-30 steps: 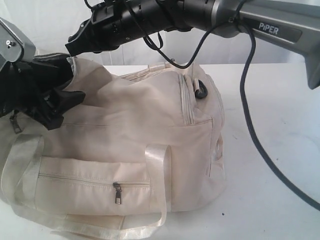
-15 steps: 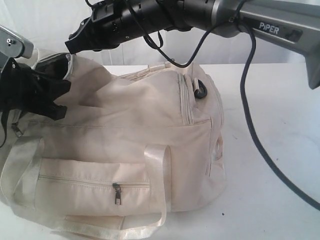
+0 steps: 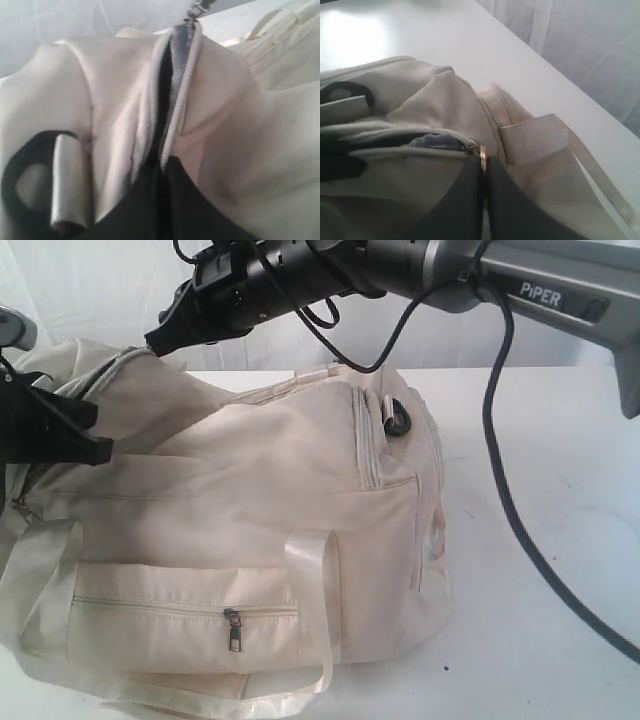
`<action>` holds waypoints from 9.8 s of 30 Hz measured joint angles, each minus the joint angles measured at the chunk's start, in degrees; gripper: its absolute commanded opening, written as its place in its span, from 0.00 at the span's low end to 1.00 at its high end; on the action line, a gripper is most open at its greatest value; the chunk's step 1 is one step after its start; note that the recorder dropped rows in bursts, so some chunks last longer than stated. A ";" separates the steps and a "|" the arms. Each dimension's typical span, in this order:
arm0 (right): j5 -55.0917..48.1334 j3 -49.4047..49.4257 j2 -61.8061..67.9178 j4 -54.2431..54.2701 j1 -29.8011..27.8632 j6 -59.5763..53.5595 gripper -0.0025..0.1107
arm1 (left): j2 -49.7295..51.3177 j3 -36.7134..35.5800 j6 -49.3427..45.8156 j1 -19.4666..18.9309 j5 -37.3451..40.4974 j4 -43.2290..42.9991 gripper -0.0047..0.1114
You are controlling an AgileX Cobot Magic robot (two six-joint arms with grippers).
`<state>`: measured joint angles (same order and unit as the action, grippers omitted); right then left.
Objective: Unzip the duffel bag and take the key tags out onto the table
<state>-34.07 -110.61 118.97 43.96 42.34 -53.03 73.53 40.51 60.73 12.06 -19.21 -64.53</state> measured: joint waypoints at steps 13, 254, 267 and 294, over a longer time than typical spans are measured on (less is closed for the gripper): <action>1.68 0.00 1.28 -2.03 0.95 4.94 0.02 | -8.61 0.00 5.30 0.49 10.39 0.46 0.04; -6.48 0.45 0.36 -9.94 4.73 6.48 0.02 | -14.76 -6.44 0.05 9.25 27.84 5.75 0.04; -2.66 0.00 -0.42 -15.75 5.46 15.56 0.02 | -14.10 -2.69 5.09 9.86 31.52 -6.49 0.04; 0.45 0.00 -1.59 -12.81 4.00 16.12 0.02 | -13.96 1.11 3.42 9.33 22.70 -16.16 0.05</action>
<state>-33.62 -110.61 117.38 31.14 46.34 -36.91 59.57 41.62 64.15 21.39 3.50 -80.69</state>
